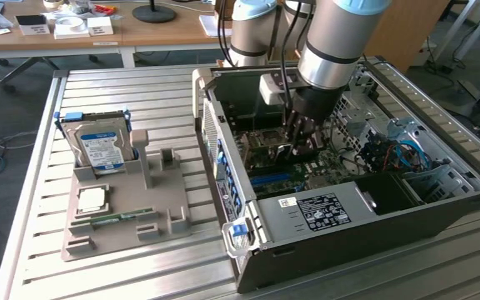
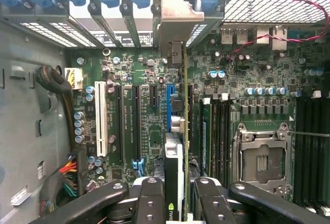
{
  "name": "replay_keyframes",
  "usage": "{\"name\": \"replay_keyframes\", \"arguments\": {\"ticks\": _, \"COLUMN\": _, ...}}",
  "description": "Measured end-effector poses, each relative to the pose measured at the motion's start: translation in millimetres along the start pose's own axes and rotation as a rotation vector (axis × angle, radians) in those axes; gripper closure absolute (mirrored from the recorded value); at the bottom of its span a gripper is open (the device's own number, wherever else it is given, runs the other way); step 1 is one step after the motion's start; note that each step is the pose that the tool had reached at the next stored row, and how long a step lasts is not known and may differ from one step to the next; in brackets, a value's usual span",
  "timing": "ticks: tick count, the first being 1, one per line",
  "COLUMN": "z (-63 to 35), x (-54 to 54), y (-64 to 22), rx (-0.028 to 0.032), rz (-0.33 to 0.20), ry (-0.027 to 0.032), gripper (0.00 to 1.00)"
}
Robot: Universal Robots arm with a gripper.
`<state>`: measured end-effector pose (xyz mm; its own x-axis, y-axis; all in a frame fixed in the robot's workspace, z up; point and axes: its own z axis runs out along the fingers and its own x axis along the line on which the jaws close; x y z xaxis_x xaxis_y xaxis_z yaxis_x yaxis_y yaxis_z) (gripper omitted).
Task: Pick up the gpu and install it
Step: 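Insert the gpu into the slot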
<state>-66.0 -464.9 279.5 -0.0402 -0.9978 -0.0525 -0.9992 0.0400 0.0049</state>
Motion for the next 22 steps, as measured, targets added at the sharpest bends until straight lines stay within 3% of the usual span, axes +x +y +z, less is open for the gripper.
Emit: {"name": "replay_keyframes", "arguments": {"ticks": 22, "z": 7.7, "x": 0.5, "y": 4.7, "rx": 0.0007, "rz": 0.000, "ry": -0.0002, "gripper": 0.73}}
